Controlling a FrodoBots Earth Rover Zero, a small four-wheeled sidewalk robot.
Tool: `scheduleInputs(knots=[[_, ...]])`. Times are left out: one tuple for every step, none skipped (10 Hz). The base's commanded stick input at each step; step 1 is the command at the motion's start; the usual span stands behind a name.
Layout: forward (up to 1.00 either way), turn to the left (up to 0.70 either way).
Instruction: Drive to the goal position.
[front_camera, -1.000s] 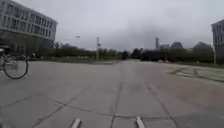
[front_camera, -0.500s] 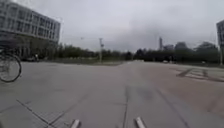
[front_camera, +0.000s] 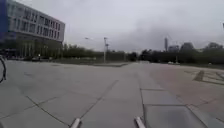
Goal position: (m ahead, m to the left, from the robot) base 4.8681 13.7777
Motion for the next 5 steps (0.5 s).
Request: scheduleInputs(knots=[[0.0, 0.0], [0.0, 0.0], [0.0, 0.0], [0.0, 0.0], [1.0, 0.01]])
